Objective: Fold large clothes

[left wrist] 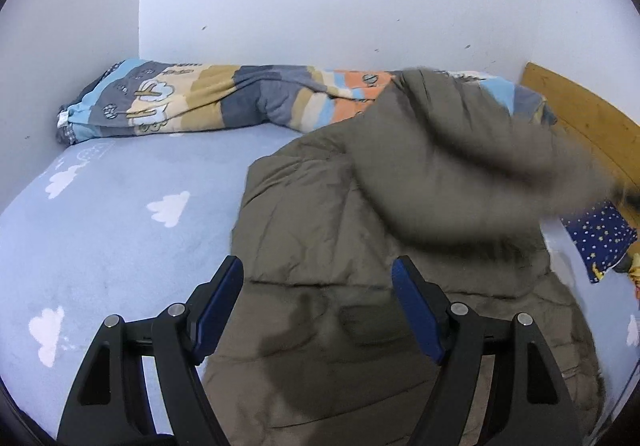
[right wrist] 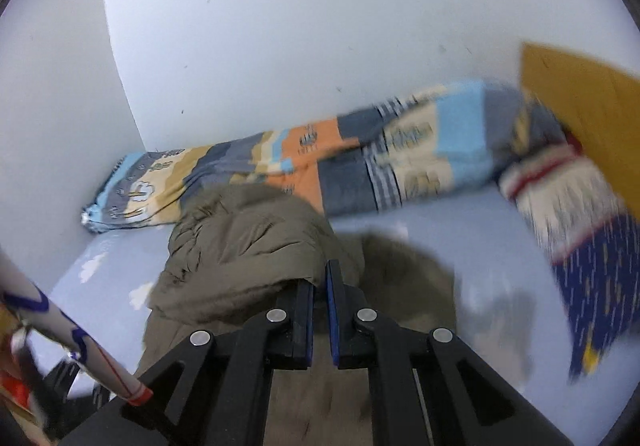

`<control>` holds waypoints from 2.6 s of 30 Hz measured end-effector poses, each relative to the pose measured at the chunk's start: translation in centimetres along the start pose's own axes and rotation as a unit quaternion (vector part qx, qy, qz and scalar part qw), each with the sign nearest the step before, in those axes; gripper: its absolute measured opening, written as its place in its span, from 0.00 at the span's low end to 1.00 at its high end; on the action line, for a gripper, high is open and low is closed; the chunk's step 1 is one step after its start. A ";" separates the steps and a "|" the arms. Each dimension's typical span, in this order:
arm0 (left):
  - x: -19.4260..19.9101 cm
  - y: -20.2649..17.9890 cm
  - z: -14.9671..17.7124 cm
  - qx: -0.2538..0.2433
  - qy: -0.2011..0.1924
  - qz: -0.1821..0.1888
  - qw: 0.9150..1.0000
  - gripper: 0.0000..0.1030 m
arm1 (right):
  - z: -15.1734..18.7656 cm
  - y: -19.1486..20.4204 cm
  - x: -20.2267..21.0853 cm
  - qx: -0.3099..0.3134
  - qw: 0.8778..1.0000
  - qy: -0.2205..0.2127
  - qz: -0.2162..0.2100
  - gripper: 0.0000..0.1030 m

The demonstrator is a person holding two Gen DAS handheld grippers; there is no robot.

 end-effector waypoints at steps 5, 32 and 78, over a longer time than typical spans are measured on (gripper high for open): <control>-0.6 -2.4 0.0 -0.009 0.007 0.022 1.000 0.74 | 8.4 -3.9 -6.2 -0.020 0.992 0.109 0.065 0.06; -18.0 -6.6 -6.2 0.005 0.105 0.031 0.994 0.74 | 0.9 0.2 -13.6 -0.010 0.995 0.101 -0.025 0.44; -13.5 -8.6 1.6 -0.070 0.136 -0.031 0.988 0.75 | 12.1 0.6 -14.7 0.023 0.974 0.223 0.039 0.60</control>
Point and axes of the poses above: each gripper's, at about its wrist camera, not at the fingertips, and x roughly against the way its jaws point, y to its left, z to its underside, the point moved 4 cm from there along -x, roughly the way its jaws point
